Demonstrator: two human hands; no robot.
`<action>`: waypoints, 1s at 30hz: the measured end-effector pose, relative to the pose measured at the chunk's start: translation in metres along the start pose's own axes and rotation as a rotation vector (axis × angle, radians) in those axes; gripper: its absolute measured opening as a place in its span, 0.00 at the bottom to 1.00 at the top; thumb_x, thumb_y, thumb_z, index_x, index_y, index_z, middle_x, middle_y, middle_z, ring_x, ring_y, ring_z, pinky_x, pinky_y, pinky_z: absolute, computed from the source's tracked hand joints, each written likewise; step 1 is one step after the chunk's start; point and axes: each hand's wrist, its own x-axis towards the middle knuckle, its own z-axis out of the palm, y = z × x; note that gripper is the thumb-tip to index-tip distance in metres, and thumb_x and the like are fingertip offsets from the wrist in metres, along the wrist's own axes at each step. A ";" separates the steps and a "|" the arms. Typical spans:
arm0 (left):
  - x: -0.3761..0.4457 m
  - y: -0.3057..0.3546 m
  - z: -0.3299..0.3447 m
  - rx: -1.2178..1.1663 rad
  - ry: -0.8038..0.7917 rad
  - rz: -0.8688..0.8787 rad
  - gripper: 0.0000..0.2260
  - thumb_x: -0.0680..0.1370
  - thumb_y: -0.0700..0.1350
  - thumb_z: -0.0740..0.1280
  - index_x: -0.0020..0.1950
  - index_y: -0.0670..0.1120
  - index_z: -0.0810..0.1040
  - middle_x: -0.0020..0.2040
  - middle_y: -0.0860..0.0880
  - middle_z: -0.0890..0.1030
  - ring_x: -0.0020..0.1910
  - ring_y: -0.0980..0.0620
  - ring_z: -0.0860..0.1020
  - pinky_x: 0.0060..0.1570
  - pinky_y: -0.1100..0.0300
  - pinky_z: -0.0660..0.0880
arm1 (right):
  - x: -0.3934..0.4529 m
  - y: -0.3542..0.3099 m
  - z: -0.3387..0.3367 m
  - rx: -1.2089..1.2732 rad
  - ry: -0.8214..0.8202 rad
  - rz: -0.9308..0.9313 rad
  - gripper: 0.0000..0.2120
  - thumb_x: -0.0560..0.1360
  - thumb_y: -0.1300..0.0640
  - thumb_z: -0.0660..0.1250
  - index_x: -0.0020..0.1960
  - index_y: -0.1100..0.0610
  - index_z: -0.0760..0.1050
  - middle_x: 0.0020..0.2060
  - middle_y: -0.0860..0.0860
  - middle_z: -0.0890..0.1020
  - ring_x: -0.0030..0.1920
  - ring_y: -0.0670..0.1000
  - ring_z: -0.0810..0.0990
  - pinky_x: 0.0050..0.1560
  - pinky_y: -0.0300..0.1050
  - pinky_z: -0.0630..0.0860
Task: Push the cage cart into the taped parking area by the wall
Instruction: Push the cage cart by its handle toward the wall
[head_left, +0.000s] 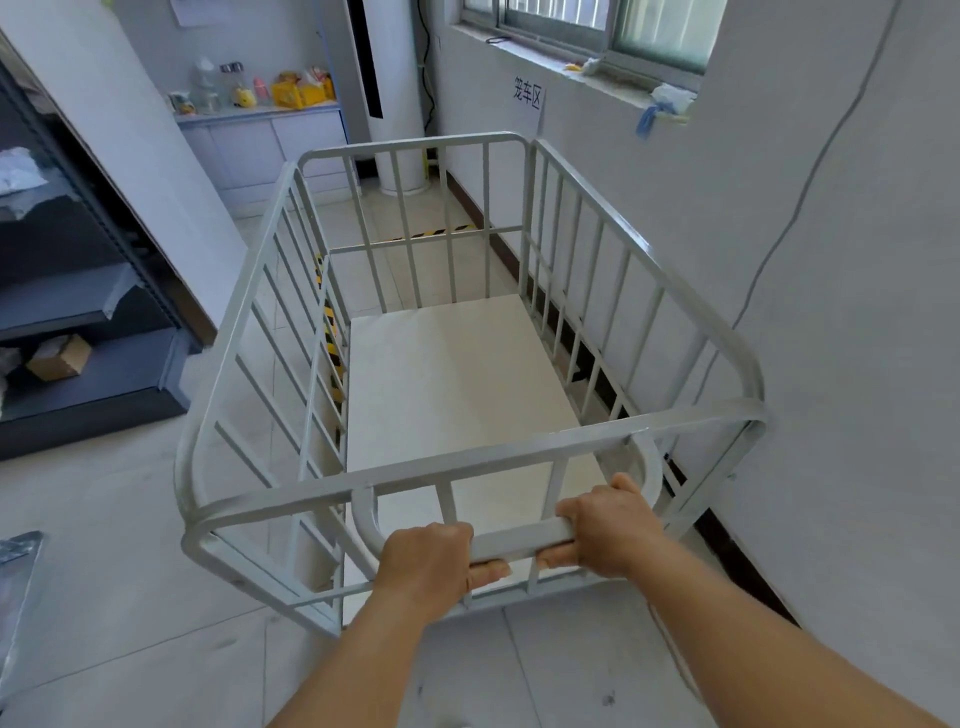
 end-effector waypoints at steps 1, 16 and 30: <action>0.010 0.000 -0.003 0.003 0.001 -0.001 0.30 0.74 0.72 0.53 0.54 0.47 0.73 0.49 0.49 0.81 0.46 0.46 0.80 0.41 0.57 0.69 | 0.009 0.006 -0.004 0.002 -0.006 0.004 0.27 0.64 0.25 0.60 0.45 0.47 0.74 0.38 0.46 0.76 0.44 0.50 0.71 0.53 0.47 0.60; 0.148 -0.037 -0.044 0.011 -0.032 -0.071 0.29 0.74 0.71 0.54 0.55 0.47 0.72 0.51 0.49 0.80 0.48 0.46 0.79 0.42 0.56 0.69 | 0.143 0.054 -0.060 0.018 0.011 -0.062 0.31 0.64 0.24 0.59 0.50 0.48 0.76 0.43 0.47 0.79 0.47 0.50 0.71 0.52 0.46 0.60; 0.248 -0.081 -0.080 0.018 -0.057 -0.153 0.26 0.74 0.70 0.55 0.55 0.49 0.72 0.52 0.51 0.80 0.50 0.48 0.79 0.40 0.58 0.66 | 0.254 0.075 -0.105 0.009 0.035 -0.169 0.22 0.72 0.31 0.61 0.50 0.49 0.75 0.43 0.50 0.79 0.47 0.52 0.73 0.57 0.49 0.61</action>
